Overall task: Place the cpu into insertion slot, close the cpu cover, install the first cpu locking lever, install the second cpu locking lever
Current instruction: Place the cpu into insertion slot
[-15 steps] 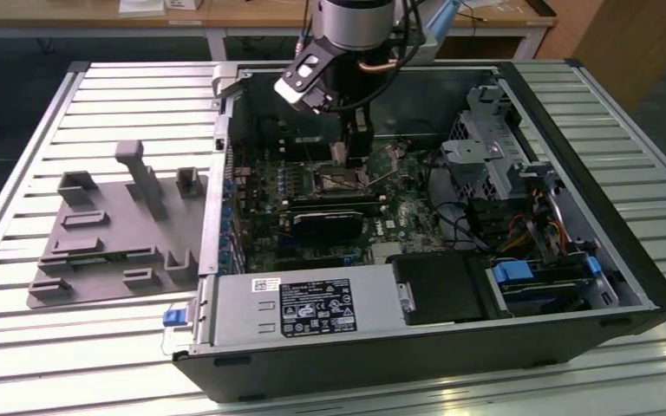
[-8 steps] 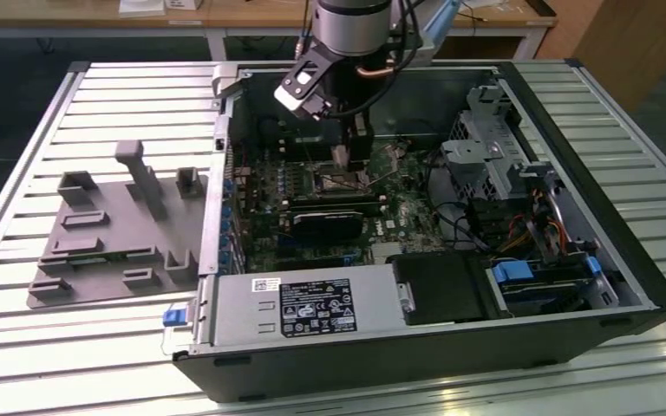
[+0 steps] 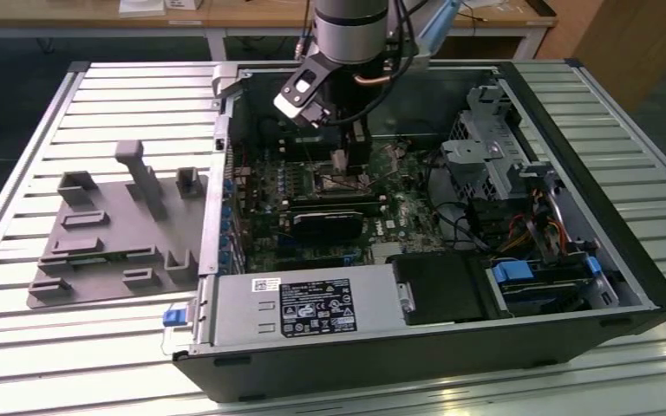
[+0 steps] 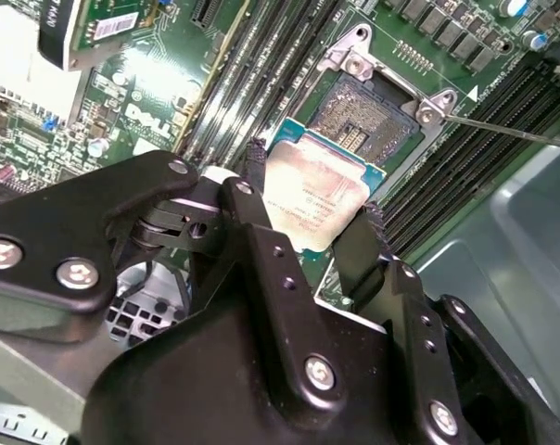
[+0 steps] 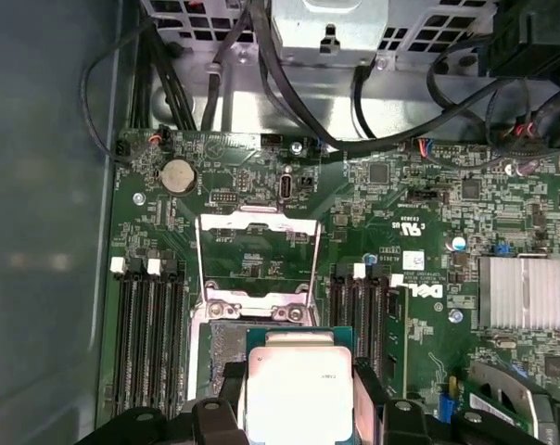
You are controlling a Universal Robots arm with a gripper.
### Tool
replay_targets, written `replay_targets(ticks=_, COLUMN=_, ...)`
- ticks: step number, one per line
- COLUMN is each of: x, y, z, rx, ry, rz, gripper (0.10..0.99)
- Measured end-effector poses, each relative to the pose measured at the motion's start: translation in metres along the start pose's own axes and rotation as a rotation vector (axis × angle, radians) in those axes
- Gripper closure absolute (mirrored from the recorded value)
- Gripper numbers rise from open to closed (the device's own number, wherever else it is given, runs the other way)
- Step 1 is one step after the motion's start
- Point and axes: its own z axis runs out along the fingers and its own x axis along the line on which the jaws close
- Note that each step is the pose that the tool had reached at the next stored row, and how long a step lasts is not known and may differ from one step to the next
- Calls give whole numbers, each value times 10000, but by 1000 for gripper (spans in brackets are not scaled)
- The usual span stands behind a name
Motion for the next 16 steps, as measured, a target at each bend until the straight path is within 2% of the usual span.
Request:
replay_targets(ticks=6, x=67, y=-8, z=45, rx=-1, ry=-49, rz=-3, gripper=549)
replay_targets(ticks=16, x=97, y=-48, z=156, rx=3, ry=-137, rz=24, gripper=549)
